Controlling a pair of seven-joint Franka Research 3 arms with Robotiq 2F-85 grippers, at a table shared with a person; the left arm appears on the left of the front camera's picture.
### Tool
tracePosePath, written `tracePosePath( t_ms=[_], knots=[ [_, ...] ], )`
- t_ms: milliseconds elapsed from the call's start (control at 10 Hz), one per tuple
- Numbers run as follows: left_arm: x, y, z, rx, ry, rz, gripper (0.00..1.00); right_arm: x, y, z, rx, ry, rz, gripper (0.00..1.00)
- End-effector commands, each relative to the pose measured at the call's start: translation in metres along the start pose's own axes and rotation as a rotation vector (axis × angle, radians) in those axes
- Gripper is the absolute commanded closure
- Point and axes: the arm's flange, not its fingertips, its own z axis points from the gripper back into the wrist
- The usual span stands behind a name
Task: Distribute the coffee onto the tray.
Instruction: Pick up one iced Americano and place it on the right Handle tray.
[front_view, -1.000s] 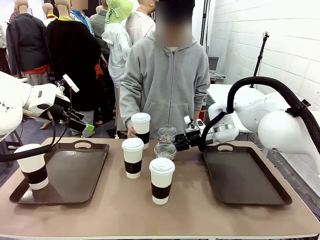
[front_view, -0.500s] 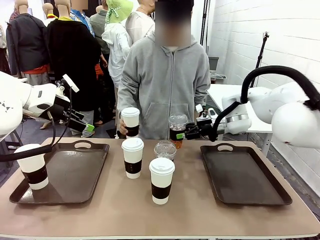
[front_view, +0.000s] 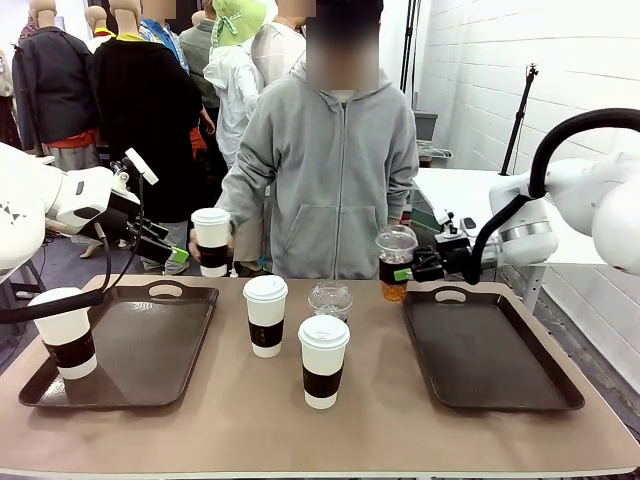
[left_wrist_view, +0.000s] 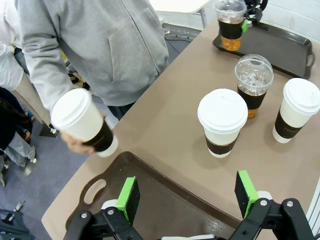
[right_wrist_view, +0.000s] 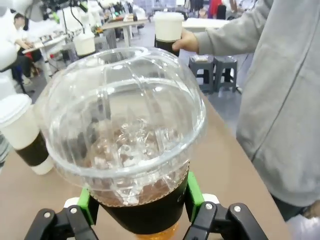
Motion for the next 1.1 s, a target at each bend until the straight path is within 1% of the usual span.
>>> tracePosePath(
  t_ms=[0,200,400,500,800,1000],
  knots=[
    [-0.001,0.001,0.000,-0.005,-0.002,0.004,0.00,-0.007,0.026,0.019,0.001,0.007,0.045,0.20],
    [-0.001,0.001,0.000,-0.005,-0.002,0.004,0.00,-0.029,0.035,0.047,-0.047,-0.028,0.033,0.20],
    [-0.001,0.001,0.000,-0.005,-0.002,0.004,0.00,-0.055,0.035,0.066,-0.100,-0.050,0.016,0.20],
    [-0.001,0.001,0.000,-0.005,-0.002,0.004,0.00,-0.063,0.034,0.073,-0.105,-0.067,0.017,0.20],
    [-0.001,0.001,0.000,-0.005,-0.002,0.004,0.00,-0.083,0.018,0.088,-0.110,-0.069,0.004,0.20],
    [-0.001,0.001,0.000,-0.005,-0.002,0.004,0.00,-0.096,0.009,0.091,-0.130,-0.094,0.016,0.20]
  ],
)
